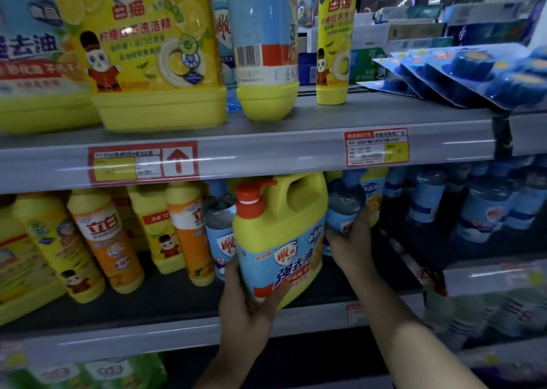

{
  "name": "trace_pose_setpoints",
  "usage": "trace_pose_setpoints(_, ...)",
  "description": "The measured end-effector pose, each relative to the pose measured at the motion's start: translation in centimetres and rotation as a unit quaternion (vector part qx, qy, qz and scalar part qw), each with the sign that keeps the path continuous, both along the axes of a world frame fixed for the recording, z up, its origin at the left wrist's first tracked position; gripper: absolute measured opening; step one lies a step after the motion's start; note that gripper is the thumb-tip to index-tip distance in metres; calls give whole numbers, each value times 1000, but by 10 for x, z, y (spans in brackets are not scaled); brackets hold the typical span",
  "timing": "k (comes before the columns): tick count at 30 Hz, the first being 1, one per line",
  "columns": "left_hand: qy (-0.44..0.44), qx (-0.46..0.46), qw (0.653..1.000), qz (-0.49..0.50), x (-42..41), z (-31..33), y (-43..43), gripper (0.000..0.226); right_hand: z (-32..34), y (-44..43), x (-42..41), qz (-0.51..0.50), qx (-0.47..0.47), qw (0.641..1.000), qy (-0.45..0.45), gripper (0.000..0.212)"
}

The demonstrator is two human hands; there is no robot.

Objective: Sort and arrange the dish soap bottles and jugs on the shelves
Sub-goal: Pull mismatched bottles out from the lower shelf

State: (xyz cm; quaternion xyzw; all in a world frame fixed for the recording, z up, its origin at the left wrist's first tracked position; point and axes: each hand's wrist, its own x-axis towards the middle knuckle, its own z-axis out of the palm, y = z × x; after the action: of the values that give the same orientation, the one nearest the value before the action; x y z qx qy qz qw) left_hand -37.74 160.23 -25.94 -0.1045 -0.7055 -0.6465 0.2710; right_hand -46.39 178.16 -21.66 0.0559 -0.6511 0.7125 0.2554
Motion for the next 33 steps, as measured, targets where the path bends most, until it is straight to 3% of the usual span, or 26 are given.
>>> trace_pose_setpoints(4,-22,14,1000,-13,-12,0,24,72,1,28,14,-48,14,997,56,69)
trace_pose_setpoints(9,-41,4,997,-67,-37,2,66,69,16,52,41,-84,81,987,112,64)
trace_pose_setpoints(13,-75,14,991,-114,-65,8,82,61,24,54,53,-41,103,988,107,61)
trace_pose_setpoints(18,-118,-72,978,-153,-87,21,94,73,34,54,64,10,89,991,100,62)
trace_pose_setpoints(22,-104,-174,976,-76,-73,30,82,82,43,40,69,32,87,990,107,58)
trace_pose_setpoints(25,18,-234,968,86,-43,36,58,63,48,26,71,42,94,986,128,53)
trace_pose_setpoints(29,91,-183,927,314,-28,41,20,65,51,2,71,60,108,980,154,58)
trace_pose_setpoints(33,11,-135,934,332,-35,49,4,79,53,-27,74,103,105,976,159,55)
